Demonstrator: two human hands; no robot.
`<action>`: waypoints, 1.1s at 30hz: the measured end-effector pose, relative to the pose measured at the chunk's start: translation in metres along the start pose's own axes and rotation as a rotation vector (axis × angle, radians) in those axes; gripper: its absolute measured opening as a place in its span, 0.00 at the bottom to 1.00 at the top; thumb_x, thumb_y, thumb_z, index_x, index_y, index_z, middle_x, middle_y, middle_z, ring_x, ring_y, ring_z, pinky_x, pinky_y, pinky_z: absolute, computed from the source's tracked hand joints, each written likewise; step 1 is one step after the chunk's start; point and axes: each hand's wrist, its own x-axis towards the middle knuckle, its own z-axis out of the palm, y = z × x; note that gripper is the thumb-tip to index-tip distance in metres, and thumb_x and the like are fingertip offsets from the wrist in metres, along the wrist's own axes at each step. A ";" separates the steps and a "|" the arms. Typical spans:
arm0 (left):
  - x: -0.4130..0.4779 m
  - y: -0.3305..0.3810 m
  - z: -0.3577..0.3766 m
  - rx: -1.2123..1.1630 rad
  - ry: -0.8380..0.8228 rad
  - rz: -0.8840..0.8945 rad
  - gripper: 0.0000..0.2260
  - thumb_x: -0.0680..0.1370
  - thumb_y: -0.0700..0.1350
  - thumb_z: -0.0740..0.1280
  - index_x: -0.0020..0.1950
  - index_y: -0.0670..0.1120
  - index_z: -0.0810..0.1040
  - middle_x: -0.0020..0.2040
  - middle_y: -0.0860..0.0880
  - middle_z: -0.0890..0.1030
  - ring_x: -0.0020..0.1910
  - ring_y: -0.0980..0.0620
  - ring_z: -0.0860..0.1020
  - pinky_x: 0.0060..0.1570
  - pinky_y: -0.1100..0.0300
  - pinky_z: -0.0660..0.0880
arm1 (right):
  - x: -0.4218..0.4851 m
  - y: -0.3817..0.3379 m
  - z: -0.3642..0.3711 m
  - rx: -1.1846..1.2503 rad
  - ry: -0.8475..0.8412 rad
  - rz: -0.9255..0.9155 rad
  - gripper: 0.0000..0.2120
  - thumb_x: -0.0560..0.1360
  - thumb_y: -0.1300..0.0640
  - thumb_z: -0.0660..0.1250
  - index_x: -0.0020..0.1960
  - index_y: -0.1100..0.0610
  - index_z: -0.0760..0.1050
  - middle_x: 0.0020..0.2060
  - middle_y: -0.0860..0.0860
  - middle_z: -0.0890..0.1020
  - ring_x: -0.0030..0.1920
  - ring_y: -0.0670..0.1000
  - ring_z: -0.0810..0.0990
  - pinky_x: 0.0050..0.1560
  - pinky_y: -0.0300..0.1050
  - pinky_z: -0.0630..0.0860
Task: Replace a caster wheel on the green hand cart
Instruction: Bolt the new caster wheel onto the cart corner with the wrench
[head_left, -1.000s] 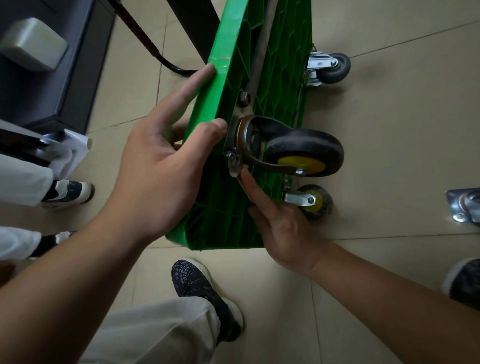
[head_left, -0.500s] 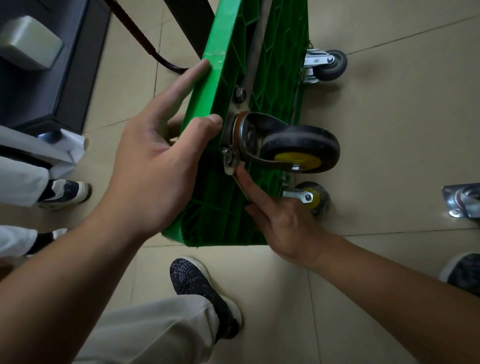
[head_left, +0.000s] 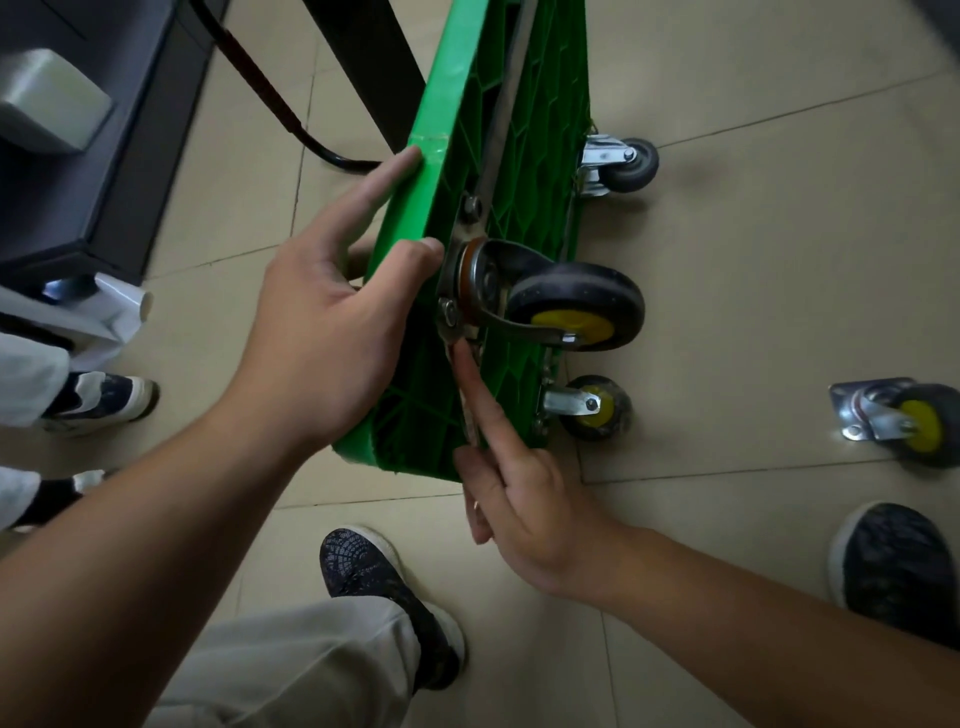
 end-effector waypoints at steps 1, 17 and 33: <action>0.000 0.001 0.000 0.000 0.006 0.000 0.23 0.81 0.46 0.67 0.76 0.61 0.73 0.62 0.52 0.84 0.54 0.57 0.85 0.47 0.64 0.81 | -0.002 -0.004 0.001 -0.005 0.001 0.013 0.31 0.83 0.45 0.51 0.79 0.29 0.39 0.26 0.50 0.78 0.29 0.46 0.79 0.42 0.31 0.75; -0.001 -0.001 -0.002 0.047 0.023 -0.020 0.24 0.78 0.52 0.68 0.74 0.67 0.72 0.56 0.54 0.86 0.48 0.55 0.86 0.52 0.47 0.84 | -0.010 -0.070 0.018 -0.052 0.141 0.209 0.29 0.86 0.50 0.51 0.74 0.21 0.44 0.25 0.49 0.76 0.28 0.58 0.78 0.42 0.62 0.82; -0.001 -0.005 -0.005 0.042 -0.027 0.015 0.23 0.82 0.49 0.68 0.76 0.66 0.71 0.63 0.50 0.83 0.50 0.55 0.86 0.48 0.57 0.83 | -0.016 -0.056 0.019 -0.083 0.170 0.078 0.31 0.85 0.52 0.53 0.82 0.35 0.44 0.34 0.35 0.71 0.33 0.37 0.74 0.51 0.43 0.77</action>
